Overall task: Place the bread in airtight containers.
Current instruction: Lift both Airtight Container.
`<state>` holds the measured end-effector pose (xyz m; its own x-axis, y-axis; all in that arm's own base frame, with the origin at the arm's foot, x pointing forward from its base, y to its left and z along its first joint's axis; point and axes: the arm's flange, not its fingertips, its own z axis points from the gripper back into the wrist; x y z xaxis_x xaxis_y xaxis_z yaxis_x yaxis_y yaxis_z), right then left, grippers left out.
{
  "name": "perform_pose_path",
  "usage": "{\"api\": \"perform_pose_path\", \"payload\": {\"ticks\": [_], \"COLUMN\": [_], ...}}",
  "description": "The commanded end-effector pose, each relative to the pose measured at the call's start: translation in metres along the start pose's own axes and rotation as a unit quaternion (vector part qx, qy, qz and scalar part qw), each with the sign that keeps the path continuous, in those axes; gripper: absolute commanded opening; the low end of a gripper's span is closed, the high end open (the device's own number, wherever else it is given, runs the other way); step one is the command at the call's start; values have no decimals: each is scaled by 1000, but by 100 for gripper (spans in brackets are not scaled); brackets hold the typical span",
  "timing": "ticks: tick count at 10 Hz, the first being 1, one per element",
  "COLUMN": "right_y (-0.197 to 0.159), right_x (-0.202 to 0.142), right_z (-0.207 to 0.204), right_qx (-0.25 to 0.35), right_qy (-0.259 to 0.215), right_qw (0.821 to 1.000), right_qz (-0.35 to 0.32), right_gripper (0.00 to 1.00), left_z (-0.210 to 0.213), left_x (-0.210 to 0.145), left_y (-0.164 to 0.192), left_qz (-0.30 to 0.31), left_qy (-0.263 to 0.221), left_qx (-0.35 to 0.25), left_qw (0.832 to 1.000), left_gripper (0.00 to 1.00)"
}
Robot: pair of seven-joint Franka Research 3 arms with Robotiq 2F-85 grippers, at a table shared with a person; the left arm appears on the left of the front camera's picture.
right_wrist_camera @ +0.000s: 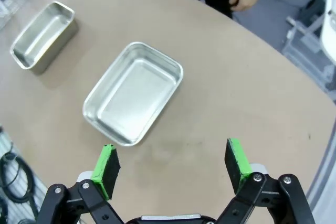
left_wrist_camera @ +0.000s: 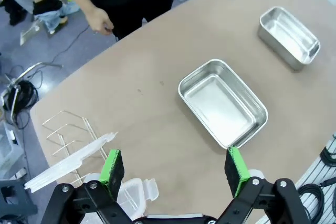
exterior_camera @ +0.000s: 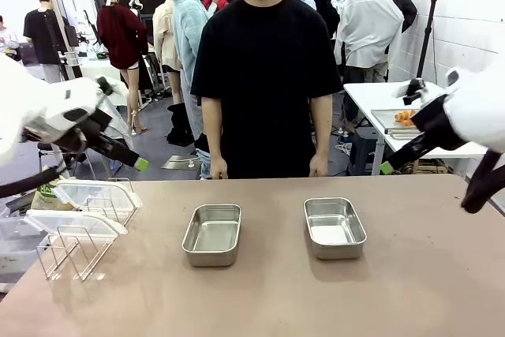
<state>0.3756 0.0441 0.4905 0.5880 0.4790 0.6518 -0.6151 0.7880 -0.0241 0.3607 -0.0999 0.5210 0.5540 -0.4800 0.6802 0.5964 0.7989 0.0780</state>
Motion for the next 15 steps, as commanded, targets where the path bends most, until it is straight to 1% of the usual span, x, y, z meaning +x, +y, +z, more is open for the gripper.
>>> {"api": "perform_pose_path", "payload": {"ticks": [1, 2, 3, 5, 8, 11, 13, 15], "right_y": [18, 21, 23, 23, 23, 23, 24, 24], "right_x": [-44, -50, -53, -48, -36, -30, -28, -27], "right_z": [13, 21, 23, 17, 10, 4, 2, 0], "right_qx": [55, 64, 62, 65, 69, 71, 67, 69], "right_qy": [-33, -54, -56, -42, -27, -16, -7, 1], "right_qw": [998, 996, 996, 997, 997, 997, 998, 997], "right_qz": [13, 21, 23, 16, 17, 14, 17, 15], "right_gripper": [100, 100, 100, 100, 100, 100, 100, 100], "left_z": [7, 11, 13, 11, 9, 12, 16, 16], "left_x": [-10, -11, -13, -17, -18, -17, -15, -16], "left_y": [7, 8, 6, 3, 5, 5, 6, 7], "left_qz": [11, 6, -1, -3, 4, 3, 7, 12], "left_qy": [-1, 0, 1, 7, 15, 12, 0, 3], "left_qx": [-48, -65, -69, -84, -86, -88, -91, -94], "left_qw": [999, 998, 998, 996, 996, 996, 996, 995], "left_gripper": [100, 100, 100, 100, 100, 100, 100, 100]}}
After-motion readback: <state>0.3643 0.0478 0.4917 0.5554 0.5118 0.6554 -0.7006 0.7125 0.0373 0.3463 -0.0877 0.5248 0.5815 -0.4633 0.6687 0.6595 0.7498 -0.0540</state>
